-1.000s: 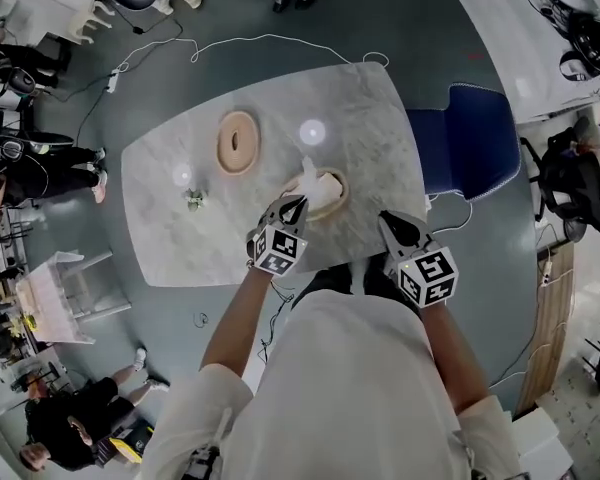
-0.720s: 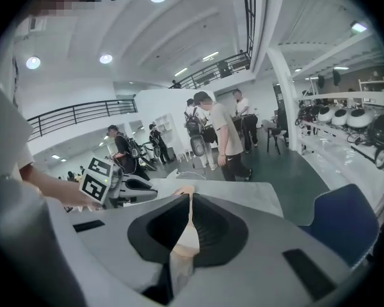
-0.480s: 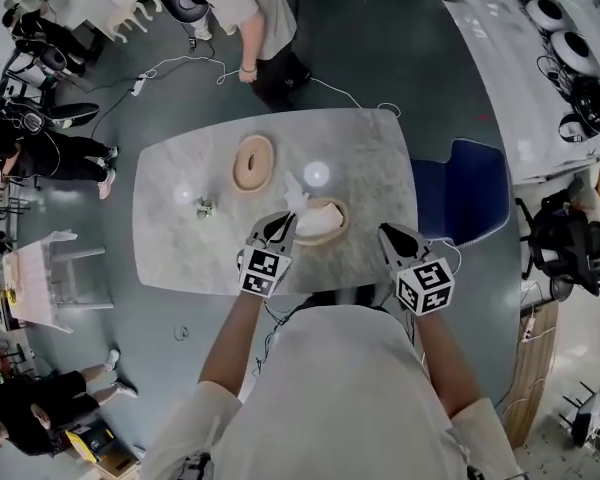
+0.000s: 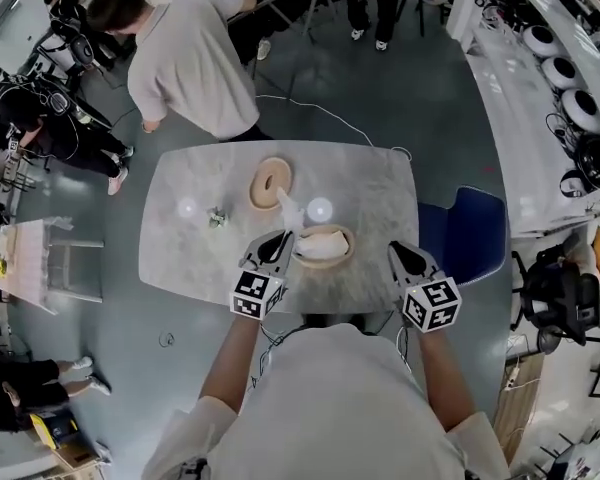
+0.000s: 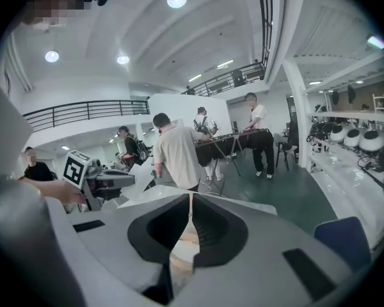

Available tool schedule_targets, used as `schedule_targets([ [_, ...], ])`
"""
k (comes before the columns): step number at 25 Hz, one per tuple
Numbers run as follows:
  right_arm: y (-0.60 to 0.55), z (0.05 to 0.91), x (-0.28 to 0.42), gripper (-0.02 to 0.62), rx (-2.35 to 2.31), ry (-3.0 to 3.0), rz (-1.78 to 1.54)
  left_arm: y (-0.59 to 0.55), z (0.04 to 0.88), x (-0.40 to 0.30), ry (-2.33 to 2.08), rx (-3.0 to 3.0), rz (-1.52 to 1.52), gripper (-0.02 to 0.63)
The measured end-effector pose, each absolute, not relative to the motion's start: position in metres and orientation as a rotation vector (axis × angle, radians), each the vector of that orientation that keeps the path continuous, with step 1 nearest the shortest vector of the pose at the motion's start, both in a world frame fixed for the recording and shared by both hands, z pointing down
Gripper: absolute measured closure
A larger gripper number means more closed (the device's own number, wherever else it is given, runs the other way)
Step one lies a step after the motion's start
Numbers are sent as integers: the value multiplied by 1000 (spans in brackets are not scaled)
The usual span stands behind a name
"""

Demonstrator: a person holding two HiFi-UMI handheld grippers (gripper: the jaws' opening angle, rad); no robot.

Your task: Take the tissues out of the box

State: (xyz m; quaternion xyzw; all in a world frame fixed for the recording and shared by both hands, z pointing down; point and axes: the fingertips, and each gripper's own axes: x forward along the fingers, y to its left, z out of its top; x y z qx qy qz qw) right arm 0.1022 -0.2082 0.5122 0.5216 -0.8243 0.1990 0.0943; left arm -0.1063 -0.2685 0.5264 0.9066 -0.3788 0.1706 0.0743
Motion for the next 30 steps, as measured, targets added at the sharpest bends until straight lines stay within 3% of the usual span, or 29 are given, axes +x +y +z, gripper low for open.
schedule_targets([
  [19, -212, 455, 77, 557, 1523, -2529, 379, -243, 450, -188, -1441, 2667, 263, 595],
  [30, -220, 420, 74, 557, 1526, -2564, 217, -243, 422, -199, -1518, 2658, 201, 595],
])
